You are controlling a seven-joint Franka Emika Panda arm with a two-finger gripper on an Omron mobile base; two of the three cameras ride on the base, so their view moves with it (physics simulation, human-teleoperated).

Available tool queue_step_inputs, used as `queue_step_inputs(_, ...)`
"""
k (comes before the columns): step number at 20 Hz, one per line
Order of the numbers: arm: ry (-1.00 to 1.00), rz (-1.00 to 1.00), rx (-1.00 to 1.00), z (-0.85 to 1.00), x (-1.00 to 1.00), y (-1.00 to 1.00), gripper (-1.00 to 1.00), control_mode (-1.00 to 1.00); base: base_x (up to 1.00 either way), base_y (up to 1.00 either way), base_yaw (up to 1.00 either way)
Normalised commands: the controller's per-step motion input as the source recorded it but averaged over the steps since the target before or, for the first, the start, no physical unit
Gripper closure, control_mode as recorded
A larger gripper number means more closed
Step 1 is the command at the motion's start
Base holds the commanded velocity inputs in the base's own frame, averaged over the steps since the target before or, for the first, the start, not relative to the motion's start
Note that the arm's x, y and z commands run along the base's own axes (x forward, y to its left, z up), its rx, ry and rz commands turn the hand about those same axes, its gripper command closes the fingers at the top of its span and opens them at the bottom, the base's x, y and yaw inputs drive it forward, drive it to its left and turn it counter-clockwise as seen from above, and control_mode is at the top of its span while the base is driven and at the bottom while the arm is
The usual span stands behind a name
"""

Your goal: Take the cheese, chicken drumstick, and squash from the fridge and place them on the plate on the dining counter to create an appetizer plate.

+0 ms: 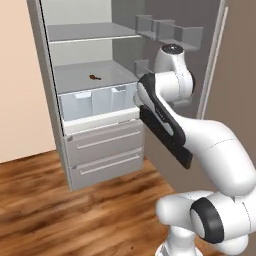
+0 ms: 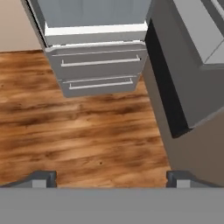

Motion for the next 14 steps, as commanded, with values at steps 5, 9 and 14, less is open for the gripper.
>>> queue_step_inputs(5, 0.0, 0.0, 0.0, 0.0, 0.0, 0.0, -1.0, 1.0, 1.0, 0.1, 0.04)
queue_step_inputs(9, 0.0, 0.0, 0.0, 0.0, 0.0, 0.0, -1.0, 1.0, 1.0, 0.01, 0.09)
queue_step_inputs(14, 0.0, 0.0, 0.0, 0.0, 0.0, 0.0, -1.0, 1.0, 1.0, 0.0, 0.07)
